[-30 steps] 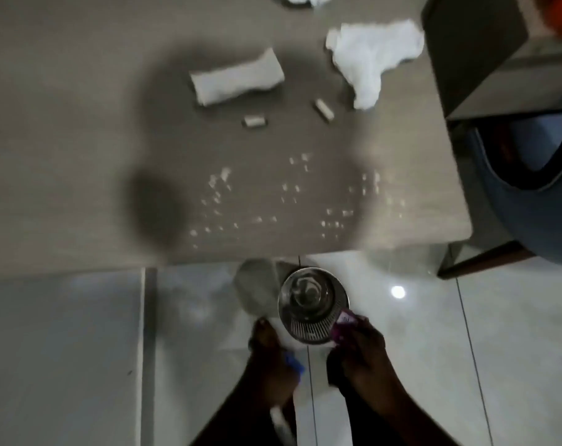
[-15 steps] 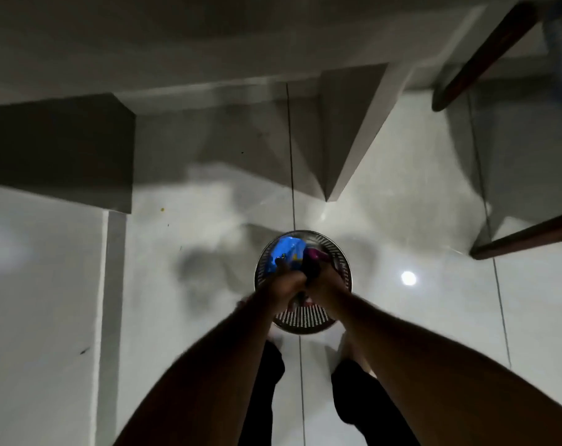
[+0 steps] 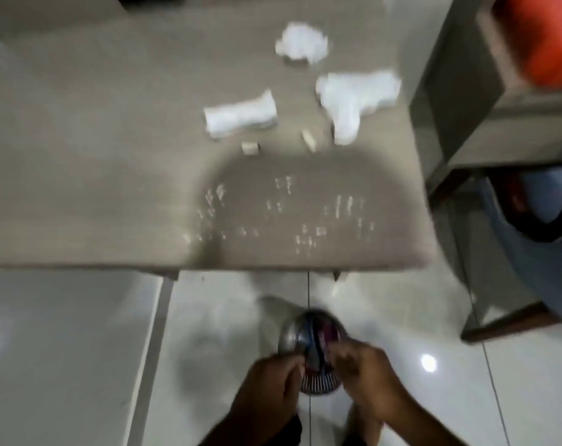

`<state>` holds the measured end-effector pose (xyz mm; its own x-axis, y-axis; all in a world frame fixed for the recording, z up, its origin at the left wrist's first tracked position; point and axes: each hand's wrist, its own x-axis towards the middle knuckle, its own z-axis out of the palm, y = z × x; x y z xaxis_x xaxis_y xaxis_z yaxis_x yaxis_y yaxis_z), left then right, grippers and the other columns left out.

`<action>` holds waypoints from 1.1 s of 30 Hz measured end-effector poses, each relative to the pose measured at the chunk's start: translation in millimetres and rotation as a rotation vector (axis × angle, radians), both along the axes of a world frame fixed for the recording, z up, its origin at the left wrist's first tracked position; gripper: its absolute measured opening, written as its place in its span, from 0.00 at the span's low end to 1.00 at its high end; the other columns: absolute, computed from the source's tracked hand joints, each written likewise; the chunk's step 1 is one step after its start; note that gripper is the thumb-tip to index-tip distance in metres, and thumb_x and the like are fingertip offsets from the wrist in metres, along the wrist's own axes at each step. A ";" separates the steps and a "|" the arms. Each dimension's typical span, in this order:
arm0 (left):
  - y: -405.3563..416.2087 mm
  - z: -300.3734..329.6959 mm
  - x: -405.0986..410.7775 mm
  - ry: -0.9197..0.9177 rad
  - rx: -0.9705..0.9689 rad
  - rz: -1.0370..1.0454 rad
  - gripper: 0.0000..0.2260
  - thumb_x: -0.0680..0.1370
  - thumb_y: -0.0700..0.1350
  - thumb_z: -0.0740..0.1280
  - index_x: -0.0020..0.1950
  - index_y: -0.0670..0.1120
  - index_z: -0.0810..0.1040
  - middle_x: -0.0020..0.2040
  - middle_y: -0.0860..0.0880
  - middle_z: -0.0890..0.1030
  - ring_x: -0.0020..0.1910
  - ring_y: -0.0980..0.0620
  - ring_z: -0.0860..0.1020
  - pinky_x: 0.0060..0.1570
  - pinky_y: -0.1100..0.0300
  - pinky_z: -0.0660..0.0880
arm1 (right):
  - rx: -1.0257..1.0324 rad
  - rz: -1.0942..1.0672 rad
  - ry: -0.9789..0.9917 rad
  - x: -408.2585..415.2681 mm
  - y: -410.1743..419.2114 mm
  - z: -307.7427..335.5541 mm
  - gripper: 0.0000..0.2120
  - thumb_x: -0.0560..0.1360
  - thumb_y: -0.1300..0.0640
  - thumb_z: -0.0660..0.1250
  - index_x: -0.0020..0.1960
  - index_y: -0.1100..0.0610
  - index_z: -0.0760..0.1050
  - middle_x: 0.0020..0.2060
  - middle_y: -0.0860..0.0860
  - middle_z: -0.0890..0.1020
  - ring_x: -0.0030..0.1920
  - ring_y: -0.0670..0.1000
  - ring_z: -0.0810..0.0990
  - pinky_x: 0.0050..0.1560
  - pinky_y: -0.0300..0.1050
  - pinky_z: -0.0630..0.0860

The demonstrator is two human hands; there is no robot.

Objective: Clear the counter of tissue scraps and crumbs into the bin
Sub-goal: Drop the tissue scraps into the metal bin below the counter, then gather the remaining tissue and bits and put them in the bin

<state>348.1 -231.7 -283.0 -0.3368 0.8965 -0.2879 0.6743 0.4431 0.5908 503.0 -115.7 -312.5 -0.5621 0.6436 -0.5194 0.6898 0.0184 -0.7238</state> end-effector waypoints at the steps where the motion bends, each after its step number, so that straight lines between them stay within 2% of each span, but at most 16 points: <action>1: 0.3 32.9 -0.5 0.051 0.060 -0.005 0.08 0.74 0.48 0.70 0.53 0.55 0.83 0.45 0.56 0.87 0.43 0.61 0.84 0.46 0.70 0.79 | 0.046 0.026 0.024 2.1 3.2 35.2 0.13 0.74 0.58 0.71 0.48 0.39 0.80 0.40 0.43 0.87 0.41 0.43 0.85 0.44 0.35 0.80; 3: 3.4 89.5 -2.2 0.056 0.106 0.067 0.10 0.75 0.55 0.67 0.55 0.61 0.81 0.48 0.63 0.85 0.47 0.68 0.81 0.49 0.75 0.76 | 0.054 0.094 0.035 3.7 8.2 95.6 0.10 0.73 0.52 0.71 0.43 0.36 0.81 0.43 0.31 0.84 0.45 0.38 0.85 0.47 0.31 0.78; 6: 31.7 148.8 -38.5 0.200 0.359 0.021 0.12 0.77 0.49 0.64 0.56 0.51 0.84 0.49 0.55 0.86 0.47 0.60 0.83 0.50 0.66 0.79 | 0.007 0.267 -0.070 -15.9 27.1 181.5 0.07 0.74 0.43 0.66 0.37 0.35 0.78 0.43 0.37 0.85 0.51 0.39 0.83 0.49 0.26 0.73; 9: 96.8 190.7 -104.6 0.448 0.543 -0.006 0.13 0.77 0.43 0.64 0.56 0.42 0.84 0.49 0.45 0.86 0.48 0.48 0.84 0.52 0.59 0.79 | 0.432 0.205 0.003 -51.6 78.5 254.6 0.09 0.70 0.43 0.61 0.45 0.40 0.79 0.44 0.42 0.86 0.43 0.40 0.84 0.43 0.31 0.76; 11: 142.1 207.7 -148.8 0.560 0.437 -0.113 0.15 0.72 0.34 0.67 0.59 0.40 0.82 0.53 0.41 0.84 0.50 0.43 0.84 0.51 0.54 0.82 | 0.685 0.181 0.040 -78.6 122.6 283.0 0.10 0.72 0.51 0.62 0.47 0.49 0.80 0.42 0.48 0.85 0.42 0.47 0.84 0.44 0.42 0.80; 12: 163.4 212.1 -168.6 0.591 0.307 -0.188 0.20 0.73 0.33 0.65 0.64 0.40 0.78 0.59 0.41 0.81 0.53 0.41 0.82 0.53 0.52 0.82 | 0.741 0.178 -0.004 -92.9 147.2 290.4 0.10 0.73 0.53 0.63 0.51 0.51 0.81 0.47 0.50 0.84 0.47 0.52 0.84 0.48 0.47 0.81; 14: 200.1 213.3 -206.6 0.612 0.076 -0.324 0.28 0.76 0.34 0.60 0.76 0.47 0.64 0.70 0.43 0.70 0.61 0.40 0.75 0.61 0.50 0.76 | 0.715 0.180 -0.180 -125.5 192.5 295.9 0.15 0.75 0.56 0.65 0.61 0.49 0.79 0.60 0.56 0.77 0.57 0.59 0.81 0.58 0.51 0.79; 16: 229.5 205.6 -229.4 0.639 -0.043 -0.468 0.32 0.76 0.35 0.58 0.79 0.52 0.56 0.72 0.42 0.64 0.62 0.40 0.72 0.62 0.48 0.75 | 0.690 0.287 -0.398 -150.2 221.5 283.5 0.18 0.75 0.57 0.64 0.65 0.49 0.76 0.63 0.57 0.72 0.59 0.62 0.80 0.59 0.53 0.78; 19: 272.1 200.4 -238.0 0.651 -0.015 -0.554 0.37 0.74 0.33 0.59 0.79 0.53 0.52 0.71 0.40 0.63 0.56 0.37 0.75 0.55 0.49 0.78 | 0.687 0.333 -0.484 -171.4 237.5 261.5 0.15 0.74 0.55 0.64 0.60 0.55 0.80 0.57 0.58 0.77 0.55 0.62 0.82 0.58 0.53 0.80; 21: 305.4 203.6 -233.6 0.649 0.013 -0.554 0.45 0.71 0.33 0.63 0.79 0.55 0.42 0.74 0.34 0.55 0.47 0.32 0.80 0.47 0.51 0.80 | 0.681 0.279 -0.484 -181.7 244.0 255.4 0.14 0.72 0.56 0.68 0.56 0.59 0.81 0.54 0.58 0.79 0.53 0.61 0.82 0.54 0.52 0.81; 23: 336.9 207.6 -228.6 0.627 -0.004 -0.590 0.52 0.68 0.32 0.67 0.77 0.59 0.36 0.77 0.31 0.45 0.45 0.30 0.81 0.44 0.53 0.79 | 0.679 0.244 -0.493 -188.3 247.2 251.0 0.15 0.70 0.57 0.73 0.55 0.60 0.81 0.52 0.58 0.81 0.52 0.59 0.83 0.51 0.51 0.81; 25: 363.8 209.5 -226.5 0.597 -0.053 -0.648 0.51 0.68 0.32 0.67 0.77 0.61 0.40 0.78 0.33 0.45 0.53 0.31 0.80 0.50 0.52 0.79 | 0.700 0.215 -0.485 -191.5 248.6 244.9 0.16 0.68 0.57 0.74 0.55 0.59 0.81 0.51 0.57 0.82 0.51 0.58 0.83 0.51 0.50 0.80; 27: 375.7 208.8 -223.0 0.589 -0.041 -0.733 0.38 0.71 0.34 0.65 0.77 0.55 0.59 0.74 0.37 0.63 0.65 0.36 0.74 0.61 0.51 0.76 | 0.725 0.157 -0.448 -190.0 248.3 239.2 0.16 0.69 0.58 0.72 0.56 0.56 0.81 0.51 0.56 0.83 0.51 0.58 0.83 0.51 0.49 0.80; 29: 370.9 214.0 -215.8 0.583 0.017 -0.691 0.23 0.73 0.35 0.63 0.67 0.48 0.76 0.61 0.40 0.77 0.63 0.40 0.75 0.61 0.54 0.75 | 0.695 0.066 -0.363 -184.1 246.4 238.6 0.16 0.70 0.57 0.70 0.58 0.52 0.78 0.51 0.55 0.84 0.51 0.58 0.83 0.51 0.49 0.80; 31: 357.4 225.4 -202.7 0.481 0.066 -0.553 0.15 0.74 0.37 0.64 0.58 0.43 0.82 0.56 0.40 0.80 0.58 0.40 0.78 0.58 0.52 0.75 | 0.609 -0.044 -0.227 -174.4 243.4 246.0 0.11 0.73 0.57 0.68 0.55 0.50 0.76 0.50 0.56 0.84 0.50 0.60 0.82 0.51 0.50 0.80; 33: 331.8 242.4 -185.3 0.386 0.242 -0.386 0.13 0.73 0.37 0.65 0.54 0.42 0.84 0.53 0.40 0.83 0.54 0.40 0.80 0.55 0.52 0.77 | 0.495 -0.183 -0.021 -158.5 233.4 254.4 0.06 0.75 0.61 0.65 0.49 0.52 0.77 0.47 0.57 0.84 0.48 0.60 0.82 0.52 0.55 0.81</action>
<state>162.8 100.1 -40.7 -0.0129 0.9997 0.0183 0.9460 0.0063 0.3241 344.5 117.7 -58.1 -0.4107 0.9012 -0.1382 0.7277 0.2327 -0.6452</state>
